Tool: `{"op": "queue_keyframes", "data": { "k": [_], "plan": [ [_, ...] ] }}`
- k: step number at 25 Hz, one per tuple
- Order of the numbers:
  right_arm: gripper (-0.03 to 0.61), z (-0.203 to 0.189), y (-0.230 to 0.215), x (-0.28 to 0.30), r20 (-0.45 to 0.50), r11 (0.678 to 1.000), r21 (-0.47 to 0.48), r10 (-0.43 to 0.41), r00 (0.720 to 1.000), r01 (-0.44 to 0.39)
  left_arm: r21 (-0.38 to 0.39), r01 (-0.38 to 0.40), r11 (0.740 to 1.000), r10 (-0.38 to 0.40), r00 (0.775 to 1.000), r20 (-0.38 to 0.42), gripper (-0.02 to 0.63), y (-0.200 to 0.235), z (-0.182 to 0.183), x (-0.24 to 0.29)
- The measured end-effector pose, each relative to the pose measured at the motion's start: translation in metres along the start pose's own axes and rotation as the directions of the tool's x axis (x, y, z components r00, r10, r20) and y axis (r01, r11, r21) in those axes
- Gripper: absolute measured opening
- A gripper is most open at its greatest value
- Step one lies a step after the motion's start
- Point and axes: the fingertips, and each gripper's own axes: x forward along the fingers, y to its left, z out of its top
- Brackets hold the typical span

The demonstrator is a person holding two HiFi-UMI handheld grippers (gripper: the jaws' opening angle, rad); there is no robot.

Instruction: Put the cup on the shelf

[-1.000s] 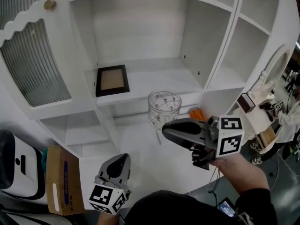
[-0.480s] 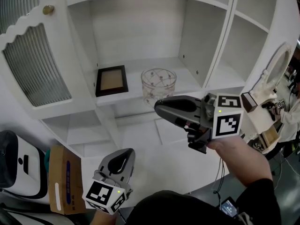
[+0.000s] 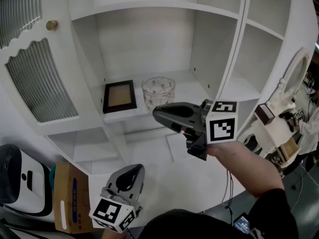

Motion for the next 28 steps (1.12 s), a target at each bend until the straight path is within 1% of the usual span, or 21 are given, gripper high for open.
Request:
{"op": "queue_keyframes", "data": {
  "k": [8,17,20,24,26,28],
  "plan": [
    [0.031,0.002,-0.017,0.013,-0.007,1.000,-0.005,0.002,1.000,-0.002,-0.010,-0.006,1.000,0.006,1.000,-0.017,0.012,0.008,-0.003,0.012],
    [0.031,-0.005,-0.045,0.019,-0.034,1.000,0.015,-0.011,0.999,0.012,-0.013,0.013,1.000,-0.014,0.999,-0.042,0.012,0.011,-0.001,0.034],
    [0.031,-0.004,-0.056,0.020,-0.029,0.999,0.039,-0.018,0.999,0.019,-0.019,0.020,1.000,-0.021,0.999,-0.048,0.012,0.012,-0.002,0.040],
    [0.031,0.000,-0.066,0.021,-0.013,0.994,0.107,-0.023,1.000,0.025,-0.043,0.023,0.999,-0.026,0.998,-0.056,0.012,0.016,-0.007,0.049],
    [0.031,0.001,-0.068,0.023,-0.025,0.991,0.127,-0.042,0.999,0.045,-0.057,0.027,0.998,-0.030,0.998,-0.061,0.012,0.016,-0.011,0.053],
    [0.031,-0.002,-0.071,0.024,-0.051,0.987,0.136,-0.078,0.996,0.084,-0.067,0.031,0.997,-0.035,0.997,-0.063,0.012,0.016,-0.014,0.058]
  ]
}}
